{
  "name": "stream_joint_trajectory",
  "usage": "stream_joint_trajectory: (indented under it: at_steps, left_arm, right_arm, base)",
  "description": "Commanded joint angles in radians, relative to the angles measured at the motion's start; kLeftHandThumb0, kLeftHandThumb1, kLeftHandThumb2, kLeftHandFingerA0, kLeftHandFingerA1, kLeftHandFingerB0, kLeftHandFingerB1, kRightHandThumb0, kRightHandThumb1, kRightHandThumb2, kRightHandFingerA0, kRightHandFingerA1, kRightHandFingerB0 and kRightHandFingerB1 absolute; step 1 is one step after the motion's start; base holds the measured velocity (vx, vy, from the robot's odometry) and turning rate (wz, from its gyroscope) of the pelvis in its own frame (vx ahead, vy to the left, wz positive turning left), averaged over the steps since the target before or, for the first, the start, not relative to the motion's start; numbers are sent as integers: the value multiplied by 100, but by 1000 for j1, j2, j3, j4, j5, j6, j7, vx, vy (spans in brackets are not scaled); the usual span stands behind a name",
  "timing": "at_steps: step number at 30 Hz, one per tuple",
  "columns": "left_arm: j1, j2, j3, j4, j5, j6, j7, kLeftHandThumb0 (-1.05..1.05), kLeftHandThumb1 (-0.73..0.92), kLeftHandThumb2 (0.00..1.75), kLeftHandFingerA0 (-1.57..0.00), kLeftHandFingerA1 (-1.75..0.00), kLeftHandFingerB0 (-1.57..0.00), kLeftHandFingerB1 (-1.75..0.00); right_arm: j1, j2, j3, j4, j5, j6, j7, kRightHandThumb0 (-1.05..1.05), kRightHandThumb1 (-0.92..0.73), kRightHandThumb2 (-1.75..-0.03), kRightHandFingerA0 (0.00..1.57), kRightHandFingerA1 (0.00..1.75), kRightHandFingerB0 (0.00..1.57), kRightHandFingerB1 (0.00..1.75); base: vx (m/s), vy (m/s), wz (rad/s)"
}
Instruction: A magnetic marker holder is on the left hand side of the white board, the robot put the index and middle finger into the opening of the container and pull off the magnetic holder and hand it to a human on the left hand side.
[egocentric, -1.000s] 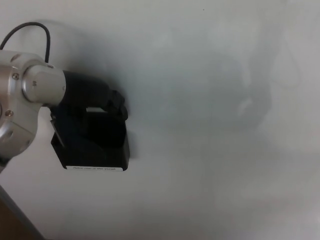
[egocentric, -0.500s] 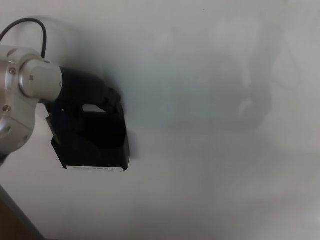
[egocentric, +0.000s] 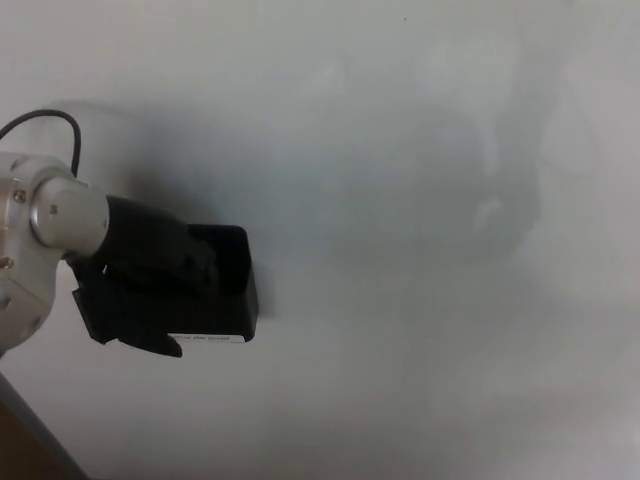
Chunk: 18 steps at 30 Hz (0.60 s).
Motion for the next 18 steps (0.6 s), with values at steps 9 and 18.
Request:
stream_joint_trajectory:
  at_steps: [9,18]
  left_arm:
    - [103,60,35,-52,7,-117,88,-96,62,99,0,0,-14,-18]
    - [117,56,58,-51,20,-156,148,-94,61,100,0,-3,-12,-16]
  right_arm:
    - [0,-19,6,-1,-9,14,-21,-38,-63,-58,85,59,63,47]
    - [-2,-17,6,0,-6,16,-22,-34,-62,-57,85,59,64,48]
  base:
    - [0,0,0]
    - [0,0,0]
